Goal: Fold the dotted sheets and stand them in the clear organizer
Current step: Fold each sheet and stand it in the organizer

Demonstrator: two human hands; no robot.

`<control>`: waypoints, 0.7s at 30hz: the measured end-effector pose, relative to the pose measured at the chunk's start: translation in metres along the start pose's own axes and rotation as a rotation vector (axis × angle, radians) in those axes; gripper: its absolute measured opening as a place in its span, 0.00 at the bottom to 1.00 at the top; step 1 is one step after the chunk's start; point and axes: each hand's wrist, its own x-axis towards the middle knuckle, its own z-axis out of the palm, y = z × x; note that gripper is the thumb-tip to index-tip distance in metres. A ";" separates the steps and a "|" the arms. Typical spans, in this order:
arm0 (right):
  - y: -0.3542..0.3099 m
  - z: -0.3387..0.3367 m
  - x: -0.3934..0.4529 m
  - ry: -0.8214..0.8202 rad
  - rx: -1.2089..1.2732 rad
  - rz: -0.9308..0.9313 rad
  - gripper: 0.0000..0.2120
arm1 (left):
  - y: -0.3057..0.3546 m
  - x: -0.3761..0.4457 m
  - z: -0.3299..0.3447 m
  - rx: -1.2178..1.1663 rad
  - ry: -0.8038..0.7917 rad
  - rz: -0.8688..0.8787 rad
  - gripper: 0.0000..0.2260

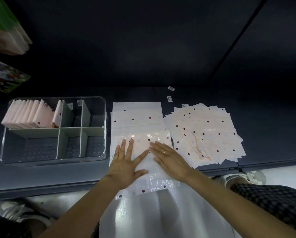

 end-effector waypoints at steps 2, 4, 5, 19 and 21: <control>0.016 -0.003 -0.010 0.021 -0.039 0.044 0.21 | -0.001 0.000 -0.002 -0.006 -0.005 0.003 0.31; 0.027 -0.009 -0.019 0.069 -0.039 0.095 0.20 | -0.002 -0.001 -0.004 -0.010 -0.021 0.000 0.31; 0.031 -0.012 -0.022 0.087 -0.041 0.116 0.19 | -0.002 0.000 -0.005 -0.014 -0.030 -0.005 0.31; 0.020 -0.055 0.000 0.185 -0.314 -0.120 0.11 | 0.011 0.005 -0.026 -0.156 -0.010 -0.091 0.23; 0.011 -0.056 -0.005 0.257 -0.229 -0.178 0.08 | 0.014 0.001 -0.029 -0.139 0.087 -0.115 0.22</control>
